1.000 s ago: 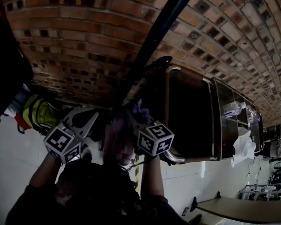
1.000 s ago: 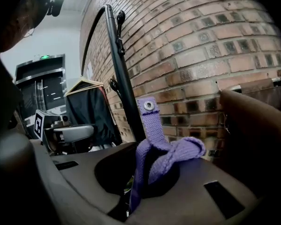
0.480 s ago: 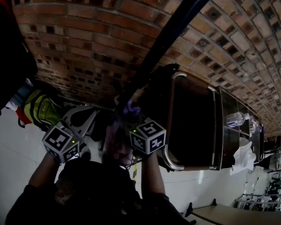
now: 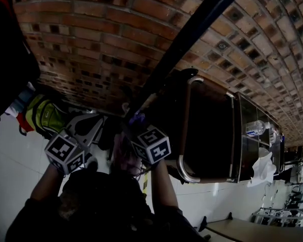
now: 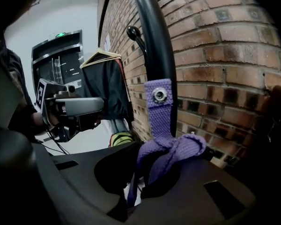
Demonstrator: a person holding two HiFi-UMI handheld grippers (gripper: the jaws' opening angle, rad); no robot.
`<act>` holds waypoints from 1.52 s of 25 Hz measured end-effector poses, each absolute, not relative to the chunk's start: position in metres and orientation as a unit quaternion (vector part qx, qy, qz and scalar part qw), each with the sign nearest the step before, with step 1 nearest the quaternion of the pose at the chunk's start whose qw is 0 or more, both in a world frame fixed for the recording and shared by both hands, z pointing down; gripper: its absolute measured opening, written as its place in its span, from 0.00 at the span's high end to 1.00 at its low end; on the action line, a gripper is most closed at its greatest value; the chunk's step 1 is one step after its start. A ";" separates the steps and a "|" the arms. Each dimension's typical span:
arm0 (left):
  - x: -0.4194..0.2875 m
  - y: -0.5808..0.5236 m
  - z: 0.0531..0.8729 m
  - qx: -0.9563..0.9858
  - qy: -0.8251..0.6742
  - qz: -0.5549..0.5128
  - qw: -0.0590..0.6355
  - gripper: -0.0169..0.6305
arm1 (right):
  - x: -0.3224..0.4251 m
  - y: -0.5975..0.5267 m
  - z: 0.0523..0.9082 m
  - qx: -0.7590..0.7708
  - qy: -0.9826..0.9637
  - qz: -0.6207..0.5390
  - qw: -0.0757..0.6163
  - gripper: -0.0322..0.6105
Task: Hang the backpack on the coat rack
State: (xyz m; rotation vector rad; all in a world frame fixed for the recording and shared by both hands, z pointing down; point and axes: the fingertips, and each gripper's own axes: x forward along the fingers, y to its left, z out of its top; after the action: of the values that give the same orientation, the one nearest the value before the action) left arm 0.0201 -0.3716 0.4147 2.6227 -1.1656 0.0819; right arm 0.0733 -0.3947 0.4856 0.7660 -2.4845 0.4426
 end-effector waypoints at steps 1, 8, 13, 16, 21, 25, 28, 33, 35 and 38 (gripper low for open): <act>0.020 -0.371 0.416 0.906 -0.401 0.029 0.136 0.91 | 0.072 -0.394 0.489 0.281 -0.912 0.163 0.251 0.94; 0.018 -0.371 0.423 0.907 -0.397 0.032 0.141 0.91 | 0.070 -0.392 0.503 0.308 -0.912 0.162 0.216 0.94; 0.021 -0.364 0.429 0.912 -0.384 0.039 0.142 0.91 | 0.081 -0.390 0.515 0.362 -0.898 0.162 0.191 0.94; 0.022 -0.360 0.429 0.914 -0.378 0.039 0.144 0.91 | 0.085 -0.391 0.517 0.384 -0.891 0.158 0.184 0.94; 0.020 -0.354 0.429 0.915 -0.374 0.038 0.144 0.91 | 0.092 -0.394 0.522 0.422 -0.874 0.137 0.197 0.91; 0.015 -0.348 0.431 0.916 -0.374 0.037 0.142 0.91 | 0.096 -0.393 0.526 0.440 -0.865 0.122 0.206 0.84; 0.012 -0.345 0.430 0.917 -0.371 0.034 0.143 0.91 | 0.101 -0.390 0.525 0.457 -0.859 0.112 0.202 0.78; 0.011 -0.341 0.424 0.921 -0.363 0.030 0.137 0.91 | 0.118 -0.376 0.524 0.482 -0.848 0.113 0.189 0.71; 0.009 -0.341 0.423 0.922 -0.361 0.028 0.136 0.91 | 0.127 -0.368 0.520 0.495 -0.841 0.110 0.190 0.66; 0.006 -0.340 0.424 0.923 -0.360 0.029 0.135 0.91 | 0.140 -0.361 0.507 0.519 -0.832 0.100 0.171 0.65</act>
State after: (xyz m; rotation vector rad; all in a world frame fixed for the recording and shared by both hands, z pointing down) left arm 0.0061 -0.3402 0.4239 2.6738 -1.0418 0.0838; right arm 0.1402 -0.3605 0.5071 1.4732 -2.3615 0.2844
